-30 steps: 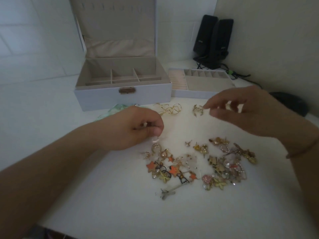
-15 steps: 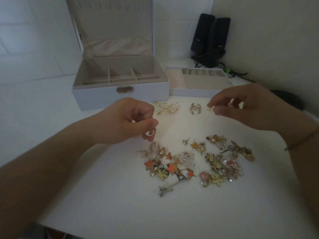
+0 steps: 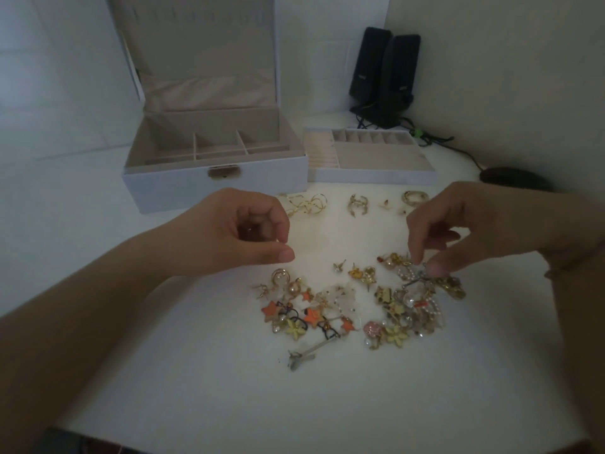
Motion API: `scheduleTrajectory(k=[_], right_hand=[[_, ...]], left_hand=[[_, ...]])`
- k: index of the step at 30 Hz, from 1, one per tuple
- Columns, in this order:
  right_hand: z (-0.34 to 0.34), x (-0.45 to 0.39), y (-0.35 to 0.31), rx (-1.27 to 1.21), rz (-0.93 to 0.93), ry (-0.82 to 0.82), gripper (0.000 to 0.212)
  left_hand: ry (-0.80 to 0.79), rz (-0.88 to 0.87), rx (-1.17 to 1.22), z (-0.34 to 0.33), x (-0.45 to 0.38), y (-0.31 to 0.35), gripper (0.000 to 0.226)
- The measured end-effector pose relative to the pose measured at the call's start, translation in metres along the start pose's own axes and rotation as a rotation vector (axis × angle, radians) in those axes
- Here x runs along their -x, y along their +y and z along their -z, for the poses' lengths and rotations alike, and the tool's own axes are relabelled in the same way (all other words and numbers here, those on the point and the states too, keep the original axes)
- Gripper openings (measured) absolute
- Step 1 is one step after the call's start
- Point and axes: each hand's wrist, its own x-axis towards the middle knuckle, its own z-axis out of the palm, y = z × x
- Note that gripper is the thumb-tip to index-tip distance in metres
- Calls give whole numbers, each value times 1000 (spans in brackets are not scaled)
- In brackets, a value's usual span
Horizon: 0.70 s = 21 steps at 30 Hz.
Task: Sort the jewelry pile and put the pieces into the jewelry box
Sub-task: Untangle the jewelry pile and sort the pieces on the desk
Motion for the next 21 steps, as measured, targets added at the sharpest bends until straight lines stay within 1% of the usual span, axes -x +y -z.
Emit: scheduleTrajectory(k=[4, 7, 10, 13, 15, 17, 21], right_hand=[[-7, -3, -14, 5, -4, -151, 24], [-12, -6, -15, 29, -84, -207, 14], [-15, -10, -13, 63, -144, -188, 4], [-16, -11, -14, 89, -164, -182, 6], [-16, -10, -14, 69, -162, -186, 13], [-17, -11, -13, 78, -174, -180, 18], [-21, -17, -3, 163, -159, -135, 10]], left_hand=[[32, 20, -51, 0, 0, -1, 32], [59, 39, -57, 0, -1, -1, 36], [66, 43, -59, -2, -1, 0, 37], [84, 51, -41, -4, -1, 1, 38], [93, 50, -36, -4, -2, 0, 39], [103, 48, -26, -4, -2, 0, 35], [107, 88, 18, -5, -2, 3, 30]])
